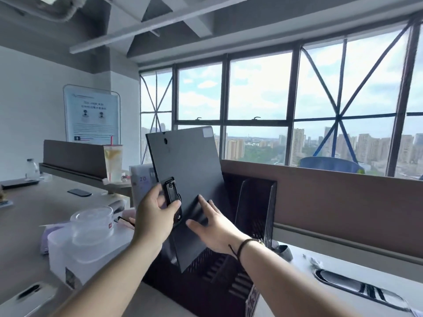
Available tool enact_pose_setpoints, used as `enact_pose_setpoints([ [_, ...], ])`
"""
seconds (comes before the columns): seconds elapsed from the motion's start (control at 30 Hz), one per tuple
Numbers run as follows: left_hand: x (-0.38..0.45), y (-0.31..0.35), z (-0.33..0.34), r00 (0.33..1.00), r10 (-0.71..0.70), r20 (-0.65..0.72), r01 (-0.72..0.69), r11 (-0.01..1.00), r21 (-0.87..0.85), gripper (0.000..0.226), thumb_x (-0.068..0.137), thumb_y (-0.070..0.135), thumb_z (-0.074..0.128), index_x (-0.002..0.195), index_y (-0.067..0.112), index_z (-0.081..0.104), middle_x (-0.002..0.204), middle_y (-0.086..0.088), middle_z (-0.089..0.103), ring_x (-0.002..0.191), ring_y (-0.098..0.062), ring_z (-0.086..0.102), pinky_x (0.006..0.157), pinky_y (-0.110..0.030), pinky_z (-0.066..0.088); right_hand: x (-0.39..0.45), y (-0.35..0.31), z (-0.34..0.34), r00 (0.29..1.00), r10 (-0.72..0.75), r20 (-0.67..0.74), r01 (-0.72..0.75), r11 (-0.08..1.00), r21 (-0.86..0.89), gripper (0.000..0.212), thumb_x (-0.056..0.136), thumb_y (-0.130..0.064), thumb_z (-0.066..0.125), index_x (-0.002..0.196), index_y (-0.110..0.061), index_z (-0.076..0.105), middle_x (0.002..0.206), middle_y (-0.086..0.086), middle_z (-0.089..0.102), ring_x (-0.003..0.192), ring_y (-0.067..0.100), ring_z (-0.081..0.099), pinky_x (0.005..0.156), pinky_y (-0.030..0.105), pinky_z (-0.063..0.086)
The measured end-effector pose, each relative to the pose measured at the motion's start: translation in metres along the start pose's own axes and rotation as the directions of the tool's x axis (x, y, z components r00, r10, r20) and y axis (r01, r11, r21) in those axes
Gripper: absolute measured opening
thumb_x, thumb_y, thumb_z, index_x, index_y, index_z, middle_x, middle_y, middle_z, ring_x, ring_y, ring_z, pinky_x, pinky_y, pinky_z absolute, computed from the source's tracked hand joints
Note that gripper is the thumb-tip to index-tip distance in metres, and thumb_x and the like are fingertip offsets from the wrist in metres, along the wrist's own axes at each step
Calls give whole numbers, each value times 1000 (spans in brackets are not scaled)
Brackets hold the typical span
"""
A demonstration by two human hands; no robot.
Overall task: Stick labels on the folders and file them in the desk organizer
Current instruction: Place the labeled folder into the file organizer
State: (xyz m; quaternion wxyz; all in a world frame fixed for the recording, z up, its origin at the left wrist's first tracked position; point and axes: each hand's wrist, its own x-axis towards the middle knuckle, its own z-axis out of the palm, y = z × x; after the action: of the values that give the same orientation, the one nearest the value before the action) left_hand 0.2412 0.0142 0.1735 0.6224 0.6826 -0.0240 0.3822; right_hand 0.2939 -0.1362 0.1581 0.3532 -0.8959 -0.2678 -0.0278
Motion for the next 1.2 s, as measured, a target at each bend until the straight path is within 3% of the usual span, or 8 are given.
enact_pose_setpoints([
  [0.1, 4, -10, 13, 999, 36, -4, -35, 999, 32, 45, 86, -6, 67, 110, 32, 61, 101, 14, 73, 94, 13, 65, 92, -17, 52, 6, 14, 7, 1000, 28, -3, -28, 1000, 6, 84, 92, -59, 54, 156, -45, 0, 167, -2, 0, 149, 4, 16, 106, 18, 21],
  [0.2, 11, -16, 26, 997, 78, 13, -78, 995, 68, 46, 86, -6, 67, 118, 28, 60, 108, 13, 70, 98, 17, 62, 82, -3, 46, 13, 24, 9, 999, 40, -24, -39, 999, 29, 87, 92, -59, 54, 155, -45, -3, 167, -4, 0, 150, 3, 12, 104, 17, 21],
  [0.33, 16, -24, 35, 993, 112, 28, -115, 989, 95, 48, 85, -7, 67, 116, 29, 60, 106, 16, 71, 97, 11, 65, 89, -12, 51, 22, 32, 10, 998, 55, -42, -52, 996, 75, 89, 92, -59, 54, 157, -39, -4, 167, -3, 5, 152, 6, 0, 120, 25, 13],
  [0.57, 18, -27, 35, 993, 120, 3, -120, 987, 109, 49, 87, -7, 66, 115, 31, 55, 106, 18, 65, 92, 26, 56, 80, 2, 42, 25, 37, 18, 997, 62, -40, -59, 996, 73, 90, 90, -61, 55, 157, -41, -3, 167, 0, 3, 151, 4, -1, 115, 22, 11],
  [0.8, 13, -27, 36, 993, 122, -1, -121, 989, 81, 43, 87, 0, 68, 118, 29, 59, 108, 16, 69, 102, 11, 63, 93, -19, 52, 22, 36, 20, 993, 37, -113, -28, 996, 79, 94, 87, -62, 56, 158, -35, 0, 167, -4, 7, 151, 3, 1, 117, 21, 12],
  [0.97, 5, -25, 38, 993, 114, -13, -113, 991, 68, 48, 86, 0, 70, 110, 39, 56, 101, 21, 69, 97, 12, 65, 88, -15, 51, 9, 40, 21, 987, 12, -158, -7, 999, 34, 90, 89, -63, 54, 158, -34, 4, 166, -8, 10, 149, -2, -3, 109, 15, 11],
  [1.07, -4, -36, 36, 998, 58, 6, -59, 995, 84, 50, 86, -1, 69, 104, 44, 56, 101, 19, 70, 96, 10, 65, 86, -14, 52, 2, 44, 25, 993, 49, -107, -50, 999, -3, 90, 90, -63, 53, 159, -29, 6, 166, -5, 14, 150, 1, 0, 113, 17, 12],
  [1.2, -22, -64, 29, 999, -43, 7, 40, 979, 200, 47, 85, 1, 72, 114, 35, 58, 110, 11, 72, 104, -4, 67, 92, -28, 51, -8, 47, 30, 987, 148, 66, -142, 986, -86, 91, 91, -65, 50, 159, -24, 6, 164, -1, 21, 151, 14, 19, 119, 27, 21],
])
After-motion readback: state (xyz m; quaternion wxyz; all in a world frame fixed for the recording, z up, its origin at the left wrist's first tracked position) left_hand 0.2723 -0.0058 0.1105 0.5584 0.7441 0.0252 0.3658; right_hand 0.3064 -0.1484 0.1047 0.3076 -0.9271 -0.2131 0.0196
